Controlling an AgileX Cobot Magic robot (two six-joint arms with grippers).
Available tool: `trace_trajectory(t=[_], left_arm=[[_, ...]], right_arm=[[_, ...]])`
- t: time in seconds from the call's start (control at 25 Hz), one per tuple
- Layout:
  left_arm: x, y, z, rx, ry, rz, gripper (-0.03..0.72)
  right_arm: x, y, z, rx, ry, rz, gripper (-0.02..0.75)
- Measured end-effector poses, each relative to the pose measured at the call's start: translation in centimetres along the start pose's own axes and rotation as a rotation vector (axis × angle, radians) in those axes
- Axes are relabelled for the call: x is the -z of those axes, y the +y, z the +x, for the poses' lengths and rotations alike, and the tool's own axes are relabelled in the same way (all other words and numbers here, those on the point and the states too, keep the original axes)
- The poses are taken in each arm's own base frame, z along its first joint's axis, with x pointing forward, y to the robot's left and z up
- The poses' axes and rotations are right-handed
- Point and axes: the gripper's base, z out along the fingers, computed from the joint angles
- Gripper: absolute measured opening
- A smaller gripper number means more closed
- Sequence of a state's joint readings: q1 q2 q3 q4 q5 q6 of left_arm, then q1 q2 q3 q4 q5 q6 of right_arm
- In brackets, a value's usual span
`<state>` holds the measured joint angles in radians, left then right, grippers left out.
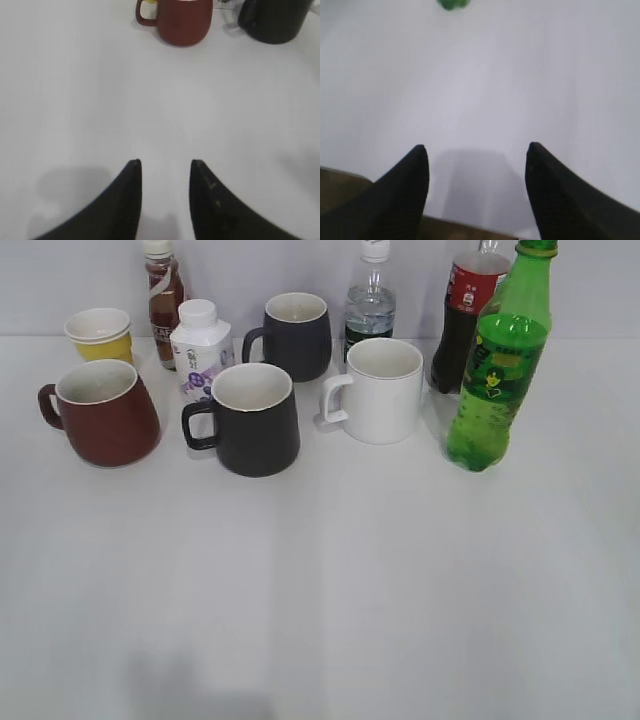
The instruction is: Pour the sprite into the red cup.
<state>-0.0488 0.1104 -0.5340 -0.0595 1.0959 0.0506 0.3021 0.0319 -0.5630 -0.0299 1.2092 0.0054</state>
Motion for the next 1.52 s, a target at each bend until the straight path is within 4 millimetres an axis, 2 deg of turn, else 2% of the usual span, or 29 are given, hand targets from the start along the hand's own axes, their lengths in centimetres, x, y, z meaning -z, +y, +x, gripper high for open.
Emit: trace_trajectory(t=[0.16,0.52,1.12,1.52], left_arm=[[-0.3,0.0,0.0,0.0,-0.012,-0.001,0.258],[-0.3,0.0,0.0,-0.003,-0.013,-0.003,0.257],[-0.3,0.0,0.0,0.0,-0.014,-0.009,0.257],[1.2,-0.1,1.0,0.012,-0.128,-0.042,0.257]], right_arm=[[0.0,0.3,0.5,0.016,-0.043,-0.027,0.456],[-1.4,0.3,-0.3,0.039,-0.095,-0.026,0.45],[-1.4,0.3,-0.4,0.043,-0.11,-0.026,0.449],[-1.1,0.3,-0.2,-0.077,-0.124,0.193,0.449]])
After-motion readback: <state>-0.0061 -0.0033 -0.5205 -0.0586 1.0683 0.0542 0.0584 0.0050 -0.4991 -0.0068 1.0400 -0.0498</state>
